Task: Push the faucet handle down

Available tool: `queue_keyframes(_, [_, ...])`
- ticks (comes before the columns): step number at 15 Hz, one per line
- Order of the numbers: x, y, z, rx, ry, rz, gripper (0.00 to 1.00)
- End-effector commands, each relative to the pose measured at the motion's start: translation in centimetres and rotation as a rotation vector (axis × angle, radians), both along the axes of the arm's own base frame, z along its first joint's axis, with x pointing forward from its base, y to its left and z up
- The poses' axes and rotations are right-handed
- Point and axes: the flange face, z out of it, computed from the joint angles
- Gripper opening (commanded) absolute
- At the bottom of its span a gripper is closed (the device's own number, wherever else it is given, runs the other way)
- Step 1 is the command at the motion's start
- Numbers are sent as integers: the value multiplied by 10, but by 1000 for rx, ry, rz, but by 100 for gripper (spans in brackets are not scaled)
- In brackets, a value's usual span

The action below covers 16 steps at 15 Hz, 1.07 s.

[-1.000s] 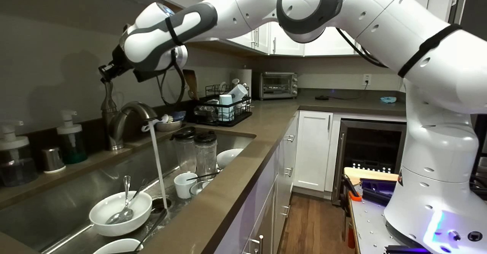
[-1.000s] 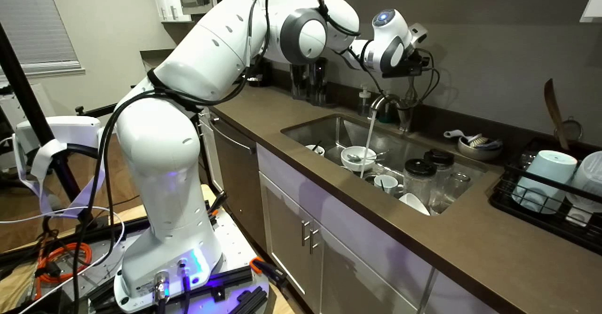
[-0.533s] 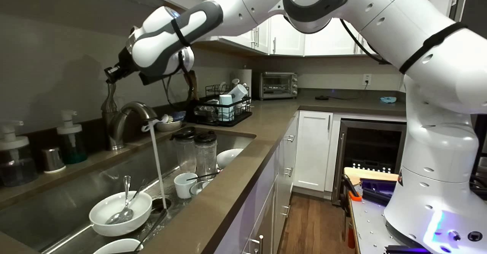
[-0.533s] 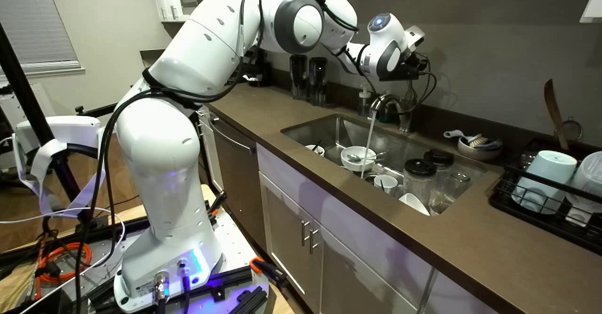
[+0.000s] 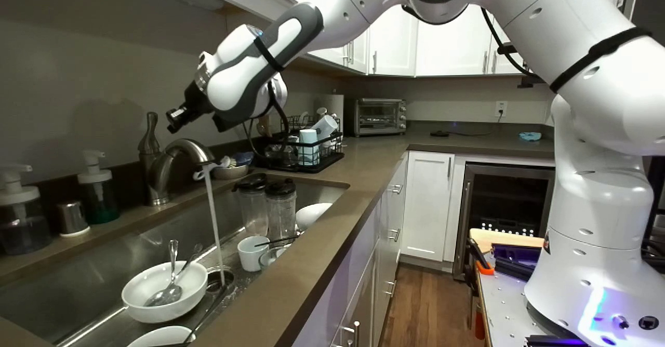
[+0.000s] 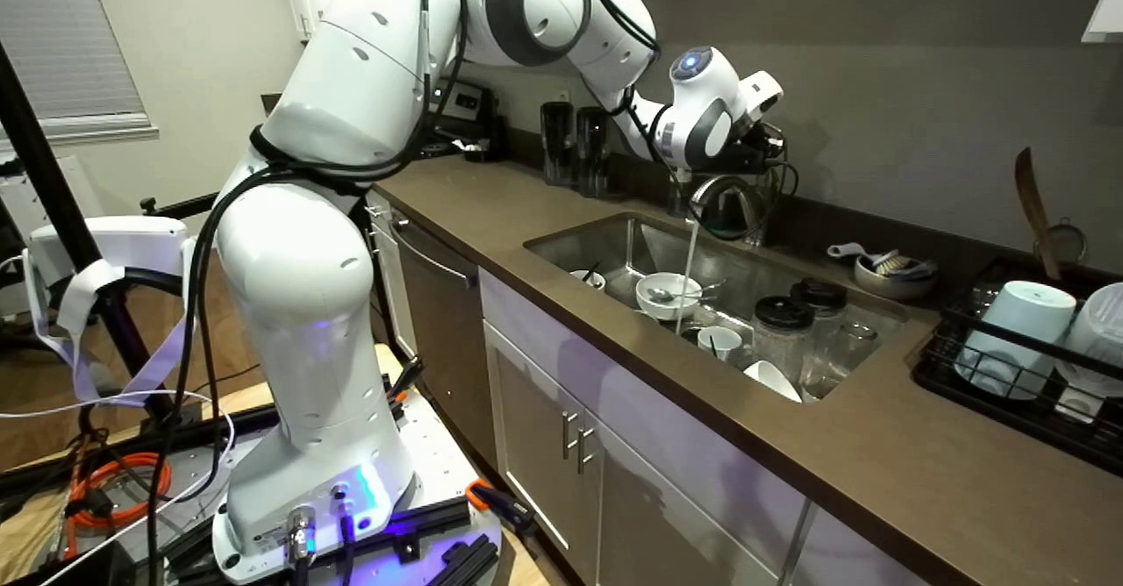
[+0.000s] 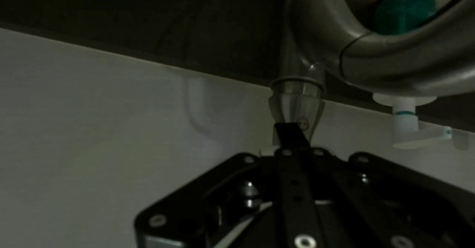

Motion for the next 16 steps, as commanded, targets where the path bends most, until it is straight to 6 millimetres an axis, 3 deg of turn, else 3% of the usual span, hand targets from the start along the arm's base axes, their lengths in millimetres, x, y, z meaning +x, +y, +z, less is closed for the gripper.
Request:
queue_keyframes(1, [-23,-3,10,-2,-47,-28,0])
queue_keyframes(9, [-12,19,35,-47,-85,1,0])
queue_keyframes(16, [12,30,65,-61,-116,21,0])
